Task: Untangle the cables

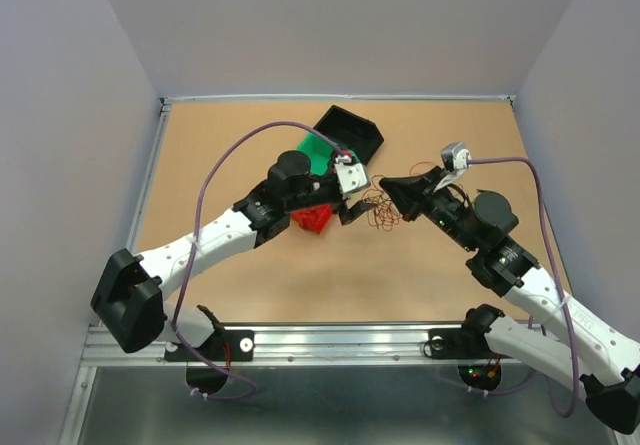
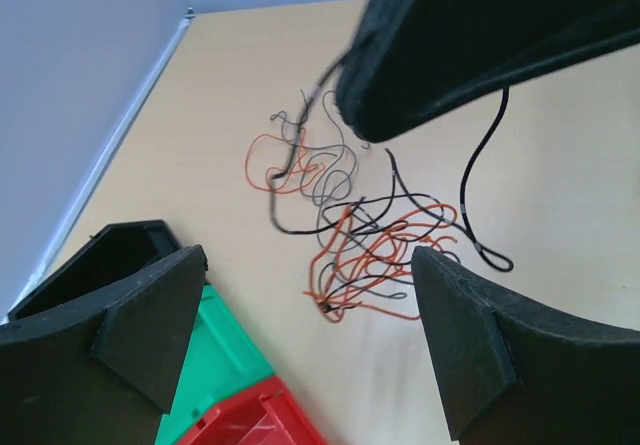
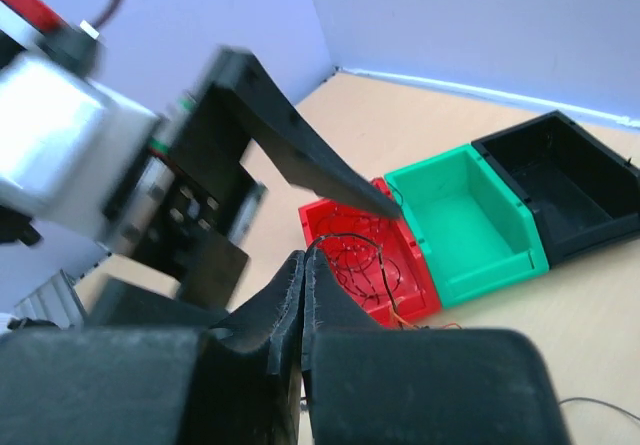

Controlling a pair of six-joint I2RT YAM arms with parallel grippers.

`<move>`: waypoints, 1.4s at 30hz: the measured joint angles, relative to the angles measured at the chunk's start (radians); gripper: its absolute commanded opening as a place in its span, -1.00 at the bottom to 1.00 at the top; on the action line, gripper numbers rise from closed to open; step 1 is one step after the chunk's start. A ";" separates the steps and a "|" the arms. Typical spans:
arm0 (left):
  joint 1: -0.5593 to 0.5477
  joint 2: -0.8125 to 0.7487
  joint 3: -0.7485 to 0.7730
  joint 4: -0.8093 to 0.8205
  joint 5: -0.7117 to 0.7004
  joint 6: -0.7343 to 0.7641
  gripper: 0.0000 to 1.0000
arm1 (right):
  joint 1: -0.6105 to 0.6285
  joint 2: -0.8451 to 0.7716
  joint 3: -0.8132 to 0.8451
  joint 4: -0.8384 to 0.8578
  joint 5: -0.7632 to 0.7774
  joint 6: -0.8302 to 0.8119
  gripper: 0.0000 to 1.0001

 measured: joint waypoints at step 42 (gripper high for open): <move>-0.033 0.026 -0.094 0.217 0.130 -0.040 0.58 | 0.004 -0.175 0.240 -0.041 0.100 0.136 -0.99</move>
